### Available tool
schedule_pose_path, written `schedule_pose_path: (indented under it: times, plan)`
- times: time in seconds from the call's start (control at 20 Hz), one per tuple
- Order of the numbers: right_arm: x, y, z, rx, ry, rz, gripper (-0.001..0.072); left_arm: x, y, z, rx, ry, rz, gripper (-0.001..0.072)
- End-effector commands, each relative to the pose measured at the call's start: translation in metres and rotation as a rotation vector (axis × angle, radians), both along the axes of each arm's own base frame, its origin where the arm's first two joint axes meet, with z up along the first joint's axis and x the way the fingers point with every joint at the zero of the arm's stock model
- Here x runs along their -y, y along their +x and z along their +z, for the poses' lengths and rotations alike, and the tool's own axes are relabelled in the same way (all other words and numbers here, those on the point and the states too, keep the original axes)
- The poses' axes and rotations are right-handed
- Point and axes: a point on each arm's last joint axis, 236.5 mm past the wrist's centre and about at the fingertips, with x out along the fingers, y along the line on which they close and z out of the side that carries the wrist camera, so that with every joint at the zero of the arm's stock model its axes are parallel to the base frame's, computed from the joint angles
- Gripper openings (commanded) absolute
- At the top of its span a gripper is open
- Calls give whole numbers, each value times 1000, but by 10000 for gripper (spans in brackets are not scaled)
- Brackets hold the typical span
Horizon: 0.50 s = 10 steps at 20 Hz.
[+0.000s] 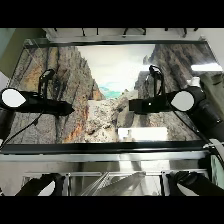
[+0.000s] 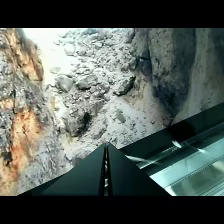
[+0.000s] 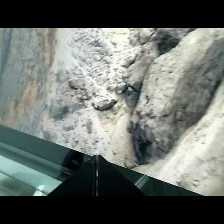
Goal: Fold the shirts.
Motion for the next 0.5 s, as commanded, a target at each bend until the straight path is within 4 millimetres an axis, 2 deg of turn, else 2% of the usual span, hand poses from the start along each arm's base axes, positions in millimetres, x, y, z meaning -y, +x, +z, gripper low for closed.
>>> schedule_pose_path:
  times: [0.0, 0.15, 0.25, 0.45]
  plan:
    - [-17, -9, -7, -4, 8, 38, 31, 5, -14, 7, 40, -5, -15, 14]
    - [-16, -13, -10, -20, -2, 45, 30, 4, -12, 25, 113, -17, -2, 14]
    - [-16, -13, -11, -23, -3, 45, 30, 4, -8, 29, 135, -22, 7, 14]
    - [-16, -12, -13, -27, -5, 45, 30, 5, -14, 11, 53, -8, -14, 14]
